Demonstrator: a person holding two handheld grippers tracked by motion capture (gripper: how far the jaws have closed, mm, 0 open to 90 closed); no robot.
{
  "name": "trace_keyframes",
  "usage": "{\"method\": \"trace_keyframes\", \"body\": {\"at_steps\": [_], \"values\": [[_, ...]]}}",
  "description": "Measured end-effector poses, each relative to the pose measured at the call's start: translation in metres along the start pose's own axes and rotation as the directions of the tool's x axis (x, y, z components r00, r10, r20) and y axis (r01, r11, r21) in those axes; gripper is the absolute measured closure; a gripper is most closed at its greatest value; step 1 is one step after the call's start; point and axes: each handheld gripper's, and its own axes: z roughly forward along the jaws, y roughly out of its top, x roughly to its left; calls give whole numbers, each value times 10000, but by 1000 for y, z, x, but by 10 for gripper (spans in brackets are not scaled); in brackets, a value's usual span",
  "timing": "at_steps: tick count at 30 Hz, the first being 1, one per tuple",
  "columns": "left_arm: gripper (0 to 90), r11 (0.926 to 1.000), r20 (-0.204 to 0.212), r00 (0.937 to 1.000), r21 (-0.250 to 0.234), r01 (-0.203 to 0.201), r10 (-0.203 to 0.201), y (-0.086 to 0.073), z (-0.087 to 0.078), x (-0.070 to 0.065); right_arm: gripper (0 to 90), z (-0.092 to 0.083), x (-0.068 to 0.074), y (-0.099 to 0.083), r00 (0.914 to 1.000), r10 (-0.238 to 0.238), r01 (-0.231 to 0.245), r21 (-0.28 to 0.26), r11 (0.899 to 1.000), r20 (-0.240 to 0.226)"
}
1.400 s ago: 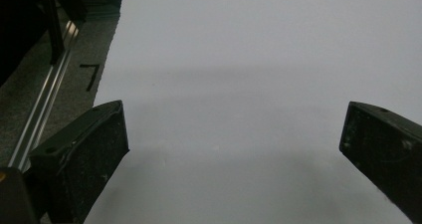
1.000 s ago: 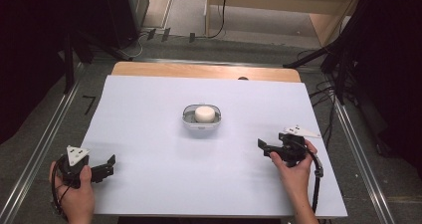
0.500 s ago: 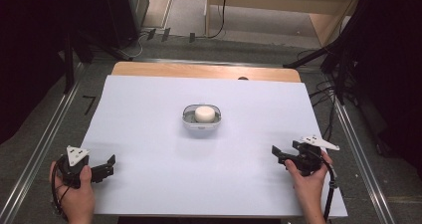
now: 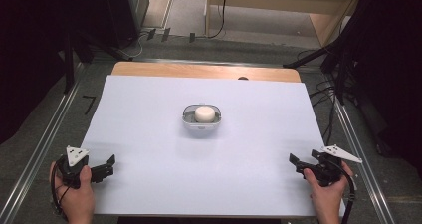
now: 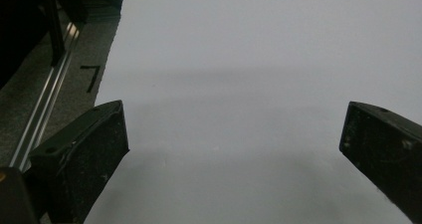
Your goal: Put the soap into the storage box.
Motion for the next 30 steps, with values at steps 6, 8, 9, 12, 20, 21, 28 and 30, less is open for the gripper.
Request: {"method": "trace_keyframes", "body": {"at_steps": [6, 8, 9, 12, 20, 21, 28, 30], "values": [[0, 10000, -8, 10000, 9, -34, 34, 0, 0, 0, 55, -12, -12, -5, 9997, 140, -138, -92, 9999, 212], [0, 10000, -14, 10000, 9, -34, 34, 0, 0, 0, 55, -15, -16, -7, 9994, 198, -194, -133, 9997, 291], [0, 10000, -13, 10000, 10, -33, 33, 0, 0, 0, 54, -17, -18, -8, 9991, 234, -228, -154, 9996, 343], [0, 10000, -12, 10000, 0, -79, 79, 0, 0, 0, 17, -23, -22, -10, 9991, 190, -181, -228, 9996, 367], [0, 10000, 23, 10000, -51, -6, 6, 0, 0, 0, 12, -38, -37, -18, 9967, 337, -313, -340, 9989, 738], [0, 10000, 19, 10000, -43, -11, 11, 0, 0, 0, 12, -39, -39, -19, 9965, 402, -376, -375, 9986, 735], [0, 10000, 79, 10000, -12, 31, -31, 0, 1, 0, 12, -40, -44, -23, 9967, 615, -575, -747, 9955, 523], [0, 10000, 78, 10000, -14, 41, -41, 0, 1, 0, 13, -40, -43, -24, 9968, 593, -551, -775, 9955, 537]]}}
